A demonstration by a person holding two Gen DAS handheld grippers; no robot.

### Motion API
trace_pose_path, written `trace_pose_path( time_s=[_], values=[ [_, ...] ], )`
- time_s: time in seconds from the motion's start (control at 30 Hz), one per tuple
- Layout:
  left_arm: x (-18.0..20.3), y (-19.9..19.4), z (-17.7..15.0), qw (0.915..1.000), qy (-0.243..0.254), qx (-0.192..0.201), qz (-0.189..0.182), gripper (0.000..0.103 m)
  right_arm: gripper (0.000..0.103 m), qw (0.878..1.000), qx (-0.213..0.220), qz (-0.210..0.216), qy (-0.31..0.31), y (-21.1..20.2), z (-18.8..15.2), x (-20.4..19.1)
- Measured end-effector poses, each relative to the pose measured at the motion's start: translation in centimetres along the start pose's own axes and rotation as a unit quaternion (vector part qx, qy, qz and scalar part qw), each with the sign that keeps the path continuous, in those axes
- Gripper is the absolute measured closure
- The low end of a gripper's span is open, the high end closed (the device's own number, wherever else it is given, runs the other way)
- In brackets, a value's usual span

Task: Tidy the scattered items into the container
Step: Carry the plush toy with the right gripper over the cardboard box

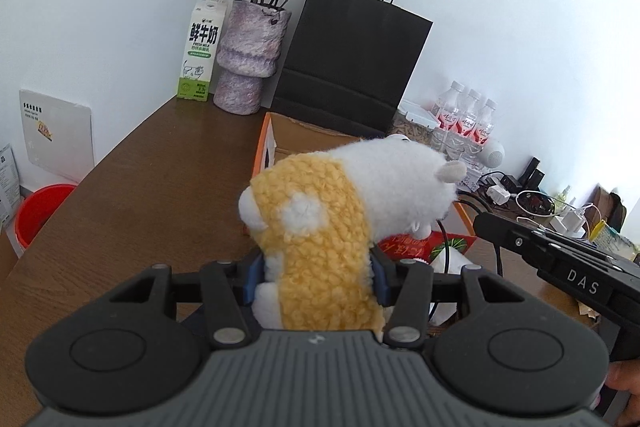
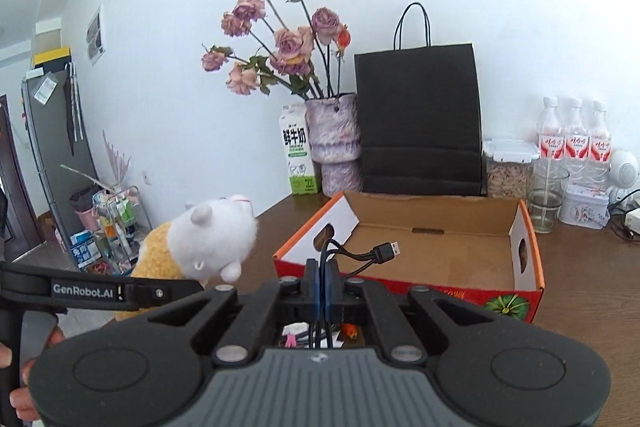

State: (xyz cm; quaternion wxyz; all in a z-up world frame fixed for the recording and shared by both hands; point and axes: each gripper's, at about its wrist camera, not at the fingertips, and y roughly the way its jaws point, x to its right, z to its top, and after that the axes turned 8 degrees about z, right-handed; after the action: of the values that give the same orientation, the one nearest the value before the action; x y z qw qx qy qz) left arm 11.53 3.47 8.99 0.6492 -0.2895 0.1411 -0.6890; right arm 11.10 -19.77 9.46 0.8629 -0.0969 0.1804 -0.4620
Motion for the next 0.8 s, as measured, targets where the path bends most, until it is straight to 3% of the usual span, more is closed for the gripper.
trace_pose_path(
  time_s=[0.43, 0.63, 0.8],
  values=[
    [4.8, 7.4, 4.7, 0.9997, 0.019, 0.003, -0.017, 0.051, 0.102, 0.999, 0.045, -0.028, 0.012, 3.4, 4.6, 6.4],
    [6.2, 12.4, 6.6, 0.9995, 0.028, -0.009, -0.010, 0.051, 0.101, 0.999, 0.034, -0.031, 0.016, 7.5, 5.4, 9.6],
    [6.6, 17.6, 8.4, 0.9982, 0.048, -0.032, 0.017, 0.051, 0.101, 0.999, 0.006, -0.038, 0.016, 11.8, 5.7, 12.6]
  ],
)
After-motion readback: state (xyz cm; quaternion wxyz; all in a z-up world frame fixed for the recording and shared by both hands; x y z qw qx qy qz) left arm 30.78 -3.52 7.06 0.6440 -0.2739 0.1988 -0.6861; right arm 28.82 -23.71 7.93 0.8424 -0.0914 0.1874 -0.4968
